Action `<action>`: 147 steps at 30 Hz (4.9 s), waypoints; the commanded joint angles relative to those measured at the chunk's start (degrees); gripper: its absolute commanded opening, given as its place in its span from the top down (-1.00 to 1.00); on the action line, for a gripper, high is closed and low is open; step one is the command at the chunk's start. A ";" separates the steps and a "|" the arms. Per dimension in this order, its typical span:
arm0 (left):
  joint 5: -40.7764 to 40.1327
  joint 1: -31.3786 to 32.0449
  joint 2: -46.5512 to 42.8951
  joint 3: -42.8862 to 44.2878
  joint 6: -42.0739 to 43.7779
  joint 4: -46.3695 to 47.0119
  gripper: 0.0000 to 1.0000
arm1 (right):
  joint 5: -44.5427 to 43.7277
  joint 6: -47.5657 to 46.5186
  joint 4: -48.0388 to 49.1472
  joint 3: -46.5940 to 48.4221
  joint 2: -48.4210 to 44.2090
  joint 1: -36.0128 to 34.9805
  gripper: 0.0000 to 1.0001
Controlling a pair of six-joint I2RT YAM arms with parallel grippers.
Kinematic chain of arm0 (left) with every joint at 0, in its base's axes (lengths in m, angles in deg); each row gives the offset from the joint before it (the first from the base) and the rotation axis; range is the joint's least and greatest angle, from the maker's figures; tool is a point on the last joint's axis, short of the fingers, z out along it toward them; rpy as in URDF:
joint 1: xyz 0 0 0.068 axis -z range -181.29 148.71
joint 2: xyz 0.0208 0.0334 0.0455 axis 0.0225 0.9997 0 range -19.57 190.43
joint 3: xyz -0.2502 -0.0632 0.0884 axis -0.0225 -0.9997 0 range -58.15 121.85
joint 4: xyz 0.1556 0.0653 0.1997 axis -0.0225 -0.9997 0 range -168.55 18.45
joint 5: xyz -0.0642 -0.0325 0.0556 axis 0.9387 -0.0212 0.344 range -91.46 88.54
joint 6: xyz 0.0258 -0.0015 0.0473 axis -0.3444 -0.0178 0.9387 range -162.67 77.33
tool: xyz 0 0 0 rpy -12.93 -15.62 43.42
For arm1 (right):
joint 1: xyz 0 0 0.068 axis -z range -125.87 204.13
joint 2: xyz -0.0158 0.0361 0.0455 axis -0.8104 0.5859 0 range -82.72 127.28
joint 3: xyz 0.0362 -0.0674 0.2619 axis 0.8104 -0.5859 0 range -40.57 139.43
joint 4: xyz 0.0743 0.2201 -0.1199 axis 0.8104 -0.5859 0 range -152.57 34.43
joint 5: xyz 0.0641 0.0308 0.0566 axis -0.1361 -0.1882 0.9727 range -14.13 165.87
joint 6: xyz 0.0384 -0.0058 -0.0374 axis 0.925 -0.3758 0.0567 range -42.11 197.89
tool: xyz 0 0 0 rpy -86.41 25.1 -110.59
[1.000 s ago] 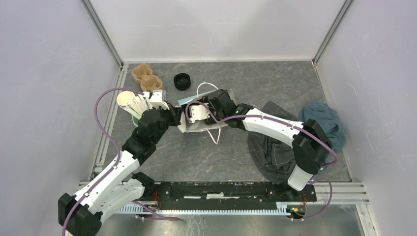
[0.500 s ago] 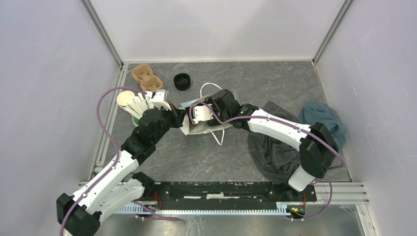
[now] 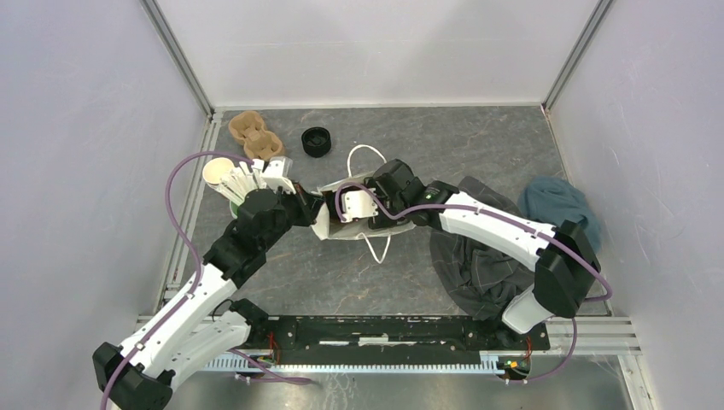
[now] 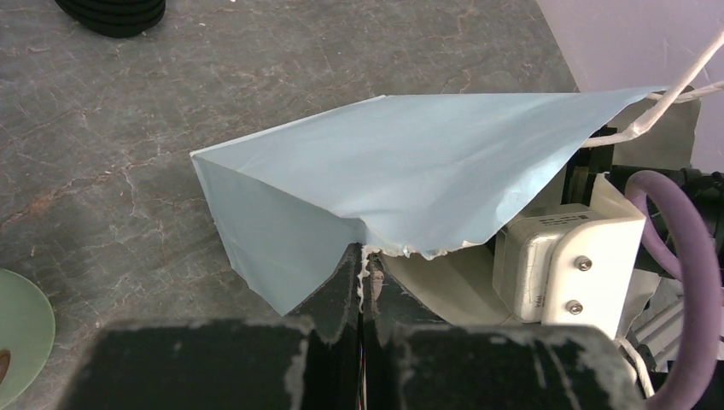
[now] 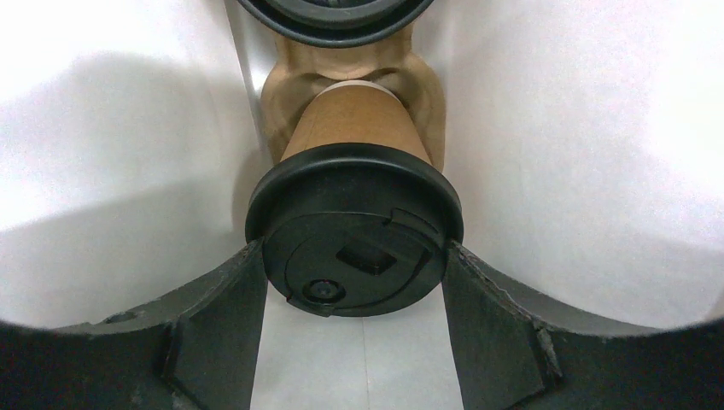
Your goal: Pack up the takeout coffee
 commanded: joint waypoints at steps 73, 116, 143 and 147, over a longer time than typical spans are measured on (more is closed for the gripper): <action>11.37 0.18 3.46 15.58 -10.62 -20.65 0.96 | -4.62 20.17 -9.36 4.60 1.29 -9.10 1.00; -9.16 -0.67 19.67 44.47 4.28 -44.11 -0.27 | 13.81 18.27 -22.78 17.86 19.89 -4.02 1.00; -13.17 -0.69 16.17 48.84 7.88 -49.12 -0.23 | 13.68 20.61 -17.59 12.58 30.53 0.58 1.00; -13.42 -0.65 14.34 48.07 6.91 -50.10 -0.21 | 10.78 21.08 -17.57 10.71 31.91 0.57 1.00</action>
